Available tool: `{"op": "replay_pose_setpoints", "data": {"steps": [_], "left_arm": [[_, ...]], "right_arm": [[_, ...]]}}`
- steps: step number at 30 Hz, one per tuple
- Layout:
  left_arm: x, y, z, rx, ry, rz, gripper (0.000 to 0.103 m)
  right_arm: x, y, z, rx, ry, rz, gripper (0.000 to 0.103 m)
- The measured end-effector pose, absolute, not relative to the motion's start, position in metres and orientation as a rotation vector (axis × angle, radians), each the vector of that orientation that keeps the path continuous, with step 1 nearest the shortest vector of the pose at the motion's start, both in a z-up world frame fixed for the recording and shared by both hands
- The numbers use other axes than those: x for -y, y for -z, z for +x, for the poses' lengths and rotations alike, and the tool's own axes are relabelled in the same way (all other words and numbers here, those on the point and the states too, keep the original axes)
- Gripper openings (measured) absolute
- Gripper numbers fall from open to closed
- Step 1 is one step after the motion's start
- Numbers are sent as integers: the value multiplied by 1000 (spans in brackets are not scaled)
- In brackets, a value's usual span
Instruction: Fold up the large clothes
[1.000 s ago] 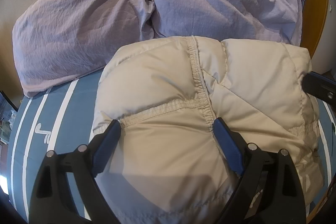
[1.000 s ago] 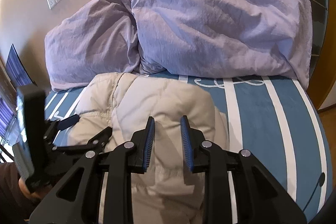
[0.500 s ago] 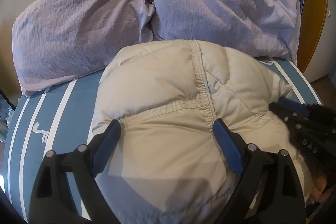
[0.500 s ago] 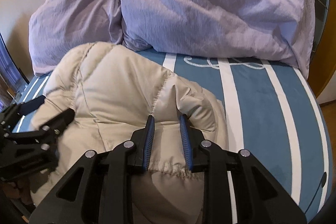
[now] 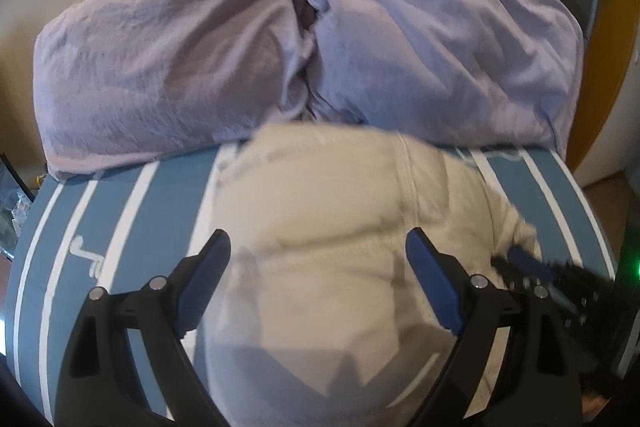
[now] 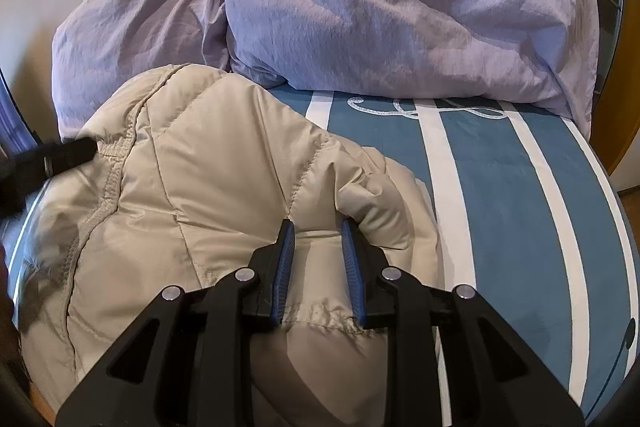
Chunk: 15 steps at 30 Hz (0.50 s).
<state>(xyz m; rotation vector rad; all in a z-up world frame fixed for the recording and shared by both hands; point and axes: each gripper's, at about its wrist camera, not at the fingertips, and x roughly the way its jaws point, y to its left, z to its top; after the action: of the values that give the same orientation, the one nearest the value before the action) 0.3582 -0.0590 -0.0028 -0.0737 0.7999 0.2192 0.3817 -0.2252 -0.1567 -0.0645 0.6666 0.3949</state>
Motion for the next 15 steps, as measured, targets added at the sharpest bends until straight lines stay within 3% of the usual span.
{"op": "replay_pose_setpoints", "data": {"steps": [4, 15], "left_arm": [[51, -6, 374, -781, -261, -66, 89], [41, 31, 394, -851, -286, -77, 91]], "right_arm": [[225, 157, 383, -666, -397, -61, 25], [225, 158, 382, -655, -399, -43, 25]]}}
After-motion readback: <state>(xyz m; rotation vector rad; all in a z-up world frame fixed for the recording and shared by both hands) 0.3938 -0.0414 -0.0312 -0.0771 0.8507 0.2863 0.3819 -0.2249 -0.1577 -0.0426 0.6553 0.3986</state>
